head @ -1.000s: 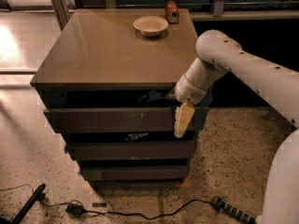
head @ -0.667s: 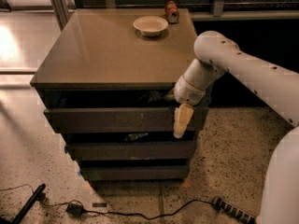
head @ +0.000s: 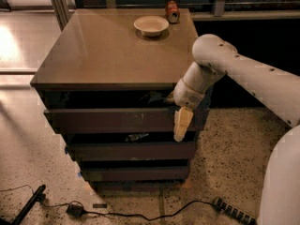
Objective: Open top drawer
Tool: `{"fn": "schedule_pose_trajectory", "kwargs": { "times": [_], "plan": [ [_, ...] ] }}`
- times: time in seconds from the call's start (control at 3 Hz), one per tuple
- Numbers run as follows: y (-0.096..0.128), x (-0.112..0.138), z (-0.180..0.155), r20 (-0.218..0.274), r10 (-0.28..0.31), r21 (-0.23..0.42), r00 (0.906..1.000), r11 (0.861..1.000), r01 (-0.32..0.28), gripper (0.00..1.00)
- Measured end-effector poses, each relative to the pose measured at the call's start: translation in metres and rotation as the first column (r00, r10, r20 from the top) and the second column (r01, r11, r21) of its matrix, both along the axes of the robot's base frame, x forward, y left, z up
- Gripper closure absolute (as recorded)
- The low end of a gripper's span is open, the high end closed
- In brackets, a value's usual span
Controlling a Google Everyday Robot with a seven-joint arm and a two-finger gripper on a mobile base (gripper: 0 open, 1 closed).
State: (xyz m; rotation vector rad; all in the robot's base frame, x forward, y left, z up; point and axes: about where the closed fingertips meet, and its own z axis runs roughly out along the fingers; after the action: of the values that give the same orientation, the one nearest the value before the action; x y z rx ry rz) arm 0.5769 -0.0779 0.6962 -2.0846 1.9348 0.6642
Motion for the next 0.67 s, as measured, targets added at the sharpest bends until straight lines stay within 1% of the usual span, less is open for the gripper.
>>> {"fn": "schedule_pose_trajectory", "kwargs": {
  "times": [0.33, 0.67],
  "plan": [
    [0.0054, -0.0068, -0.0114, -0.020, 0.029, -0.004, 0.9994, 1.000, -0.029, 0.00],
    [0.0055, -0.0068, -0.0114, -0.020, 0.029, -0.004, 0.9994, 1.000, -0.029, 0.00]
  ]
}}
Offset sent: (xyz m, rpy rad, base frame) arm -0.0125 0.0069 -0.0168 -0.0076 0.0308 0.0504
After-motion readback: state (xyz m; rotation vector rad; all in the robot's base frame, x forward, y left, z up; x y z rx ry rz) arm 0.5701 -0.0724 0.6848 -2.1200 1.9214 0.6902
